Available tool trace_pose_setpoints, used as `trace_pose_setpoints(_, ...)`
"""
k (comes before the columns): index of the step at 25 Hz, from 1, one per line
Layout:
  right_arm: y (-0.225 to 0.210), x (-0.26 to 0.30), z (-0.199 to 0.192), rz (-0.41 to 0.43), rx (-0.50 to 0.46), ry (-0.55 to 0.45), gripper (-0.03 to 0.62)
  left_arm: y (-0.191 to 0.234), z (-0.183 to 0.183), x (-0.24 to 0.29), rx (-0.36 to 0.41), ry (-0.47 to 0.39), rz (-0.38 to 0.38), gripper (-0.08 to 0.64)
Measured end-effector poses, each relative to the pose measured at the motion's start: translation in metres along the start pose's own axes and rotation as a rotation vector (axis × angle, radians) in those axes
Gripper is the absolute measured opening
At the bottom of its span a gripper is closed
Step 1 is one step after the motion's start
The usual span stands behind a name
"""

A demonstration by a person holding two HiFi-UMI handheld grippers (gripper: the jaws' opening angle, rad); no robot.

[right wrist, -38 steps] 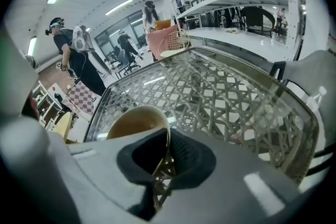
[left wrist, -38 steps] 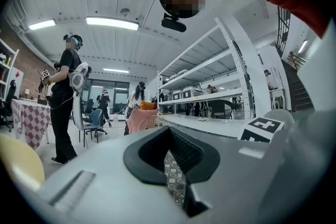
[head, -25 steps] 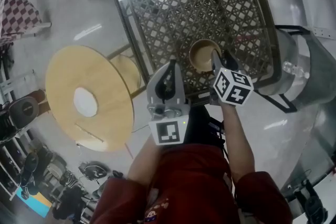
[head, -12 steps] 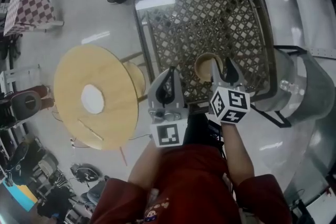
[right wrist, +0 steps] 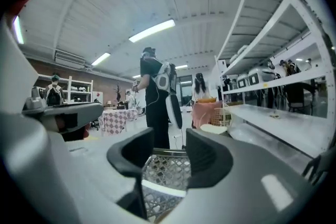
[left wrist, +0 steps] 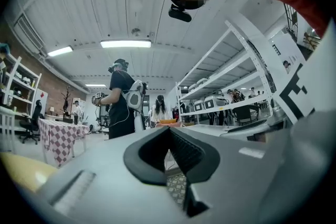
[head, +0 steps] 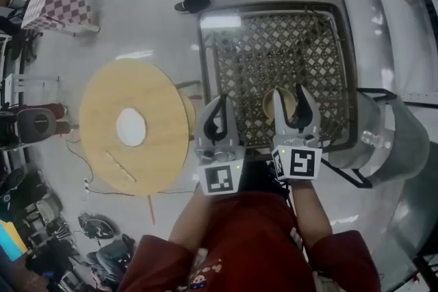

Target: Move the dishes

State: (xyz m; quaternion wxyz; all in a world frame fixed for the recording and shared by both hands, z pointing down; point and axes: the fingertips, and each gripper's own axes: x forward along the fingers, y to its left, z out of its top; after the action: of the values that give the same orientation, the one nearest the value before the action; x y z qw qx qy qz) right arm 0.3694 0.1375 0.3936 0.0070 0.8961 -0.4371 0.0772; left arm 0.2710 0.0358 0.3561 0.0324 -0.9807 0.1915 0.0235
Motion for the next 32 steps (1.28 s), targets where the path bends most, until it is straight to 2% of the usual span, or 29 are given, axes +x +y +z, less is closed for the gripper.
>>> trace_pose_setpoints(4, 0.022, -0.002, 0.018, 0.049, -0.05, -0.075, 0.179, 0.022, 0.008, -0.008, -0.001, -0.027, 0.05, 0.008)
trace_pose_setpoints(7, 0.043, -0.003, 0.028, 0.085, -0.074, -0.088, 0.179, 0.041, 0.015, -0.021, -0.016, -0.037, 0.094, 0.008)
trace_pose_setpoints(14, 0.099, -0.001, 0.048, 0.194, -0.085, -0.137, 0.179, 0.086, 0.021, -0.055, 0.002, -0.026, 0.167, 0.008)
trace_pose_setpoints(18, 0.137, 0.004, 0.05, 0.253, -0.094, -0.137, 0.179, 0.121, 0.023, -0.075, 0.012, -0.033, 0.22, 0.008)
trace_pose_setpoints(23, 0.206, 0.017, 0.052, 0.346, -0.11, -0.14, 0.179, 0.182, 0.025, -0.108, 0.026, -0.033, 0.307, 0.008)
trace_pose_setpoints(32, 0.292, 0.019, 0.048, 0.482, -0.13, -0.111, 0.179, 0.246, 0.027, -0.164, 0.036, -0.023, 0.438, 0.008)
